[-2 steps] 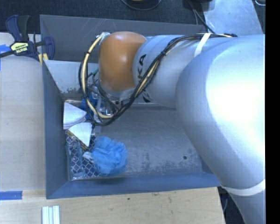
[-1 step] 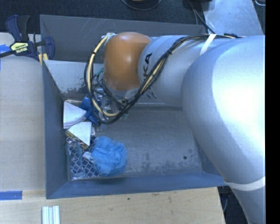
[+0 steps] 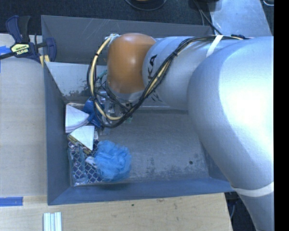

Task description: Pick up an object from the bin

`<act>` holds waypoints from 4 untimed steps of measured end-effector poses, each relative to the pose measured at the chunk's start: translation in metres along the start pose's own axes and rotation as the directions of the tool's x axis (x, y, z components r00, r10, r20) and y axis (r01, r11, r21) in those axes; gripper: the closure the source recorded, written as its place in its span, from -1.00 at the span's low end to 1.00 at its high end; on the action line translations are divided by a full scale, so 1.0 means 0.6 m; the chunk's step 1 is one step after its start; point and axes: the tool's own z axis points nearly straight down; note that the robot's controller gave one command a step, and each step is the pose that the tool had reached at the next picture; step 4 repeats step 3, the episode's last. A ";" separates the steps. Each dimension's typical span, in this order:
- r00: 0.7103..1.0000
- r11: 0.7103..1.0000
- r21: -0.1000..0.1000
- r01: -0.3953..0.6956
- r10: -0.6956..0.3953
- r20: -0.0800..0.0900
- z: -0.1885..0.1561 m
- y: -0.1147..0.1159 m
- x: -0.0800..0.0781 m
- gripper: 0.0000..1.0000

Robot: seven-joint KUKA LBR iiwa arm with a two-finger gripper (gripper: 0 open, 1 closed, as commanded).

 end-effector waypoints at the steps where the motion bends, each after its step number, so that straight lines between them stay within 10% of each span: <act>1: 0.977 0.977 0.017 0.213 -0.213 0.013 0.003 0.042 0.000 1.00; 4: 0.970 0.970 0.028 0.242 -0.243 0.023 0.004 0.080 -0.012 1.00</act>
Offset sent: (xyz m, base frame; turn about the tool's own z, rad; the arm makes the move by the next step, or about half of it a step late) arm -0.0105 0.0339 -0.0093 -0.2411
